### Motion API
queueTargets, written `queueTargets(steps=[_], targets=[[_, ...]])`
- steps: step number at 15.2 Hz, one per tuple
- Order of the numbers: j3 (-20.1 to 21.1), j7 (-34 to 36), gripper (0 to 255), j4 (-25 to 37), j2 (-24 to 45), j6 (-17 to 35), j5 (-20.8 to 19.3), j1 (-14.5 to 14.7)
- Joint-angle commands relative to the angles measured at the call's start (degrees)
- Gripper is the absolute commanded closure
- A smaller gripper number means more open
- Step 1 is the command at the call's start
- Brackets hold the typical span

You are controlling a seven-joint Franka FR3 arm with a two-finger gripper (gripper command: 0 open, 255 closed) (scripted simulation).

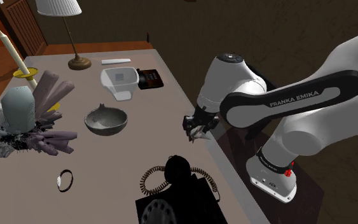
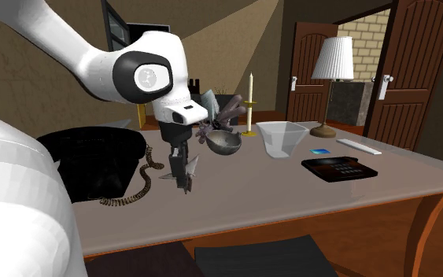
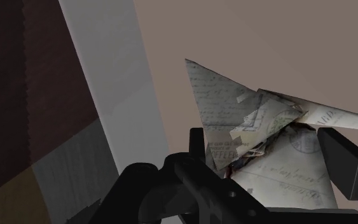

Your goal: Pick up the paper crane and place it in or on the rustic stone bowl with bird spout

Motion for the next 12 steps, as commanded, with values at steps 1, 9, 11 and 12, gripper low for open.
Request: queueTargets(steps=[1, 9, 11, 12], targets=[[-0.78, 0.02, 255, 0.85, -1.66, -2.53, -0.59, -0.05], [-3.37, 0.34, 255, 4.53, -6.49, -10.95, -2.73, -0.34], [-3.98, 0.42, 255, 5.58, -7.4, -12.89, -3.26, -0.47], [-4.28, 0.46, 255, 6.13, -7.81, -13.84, -3.53, -0.53]])
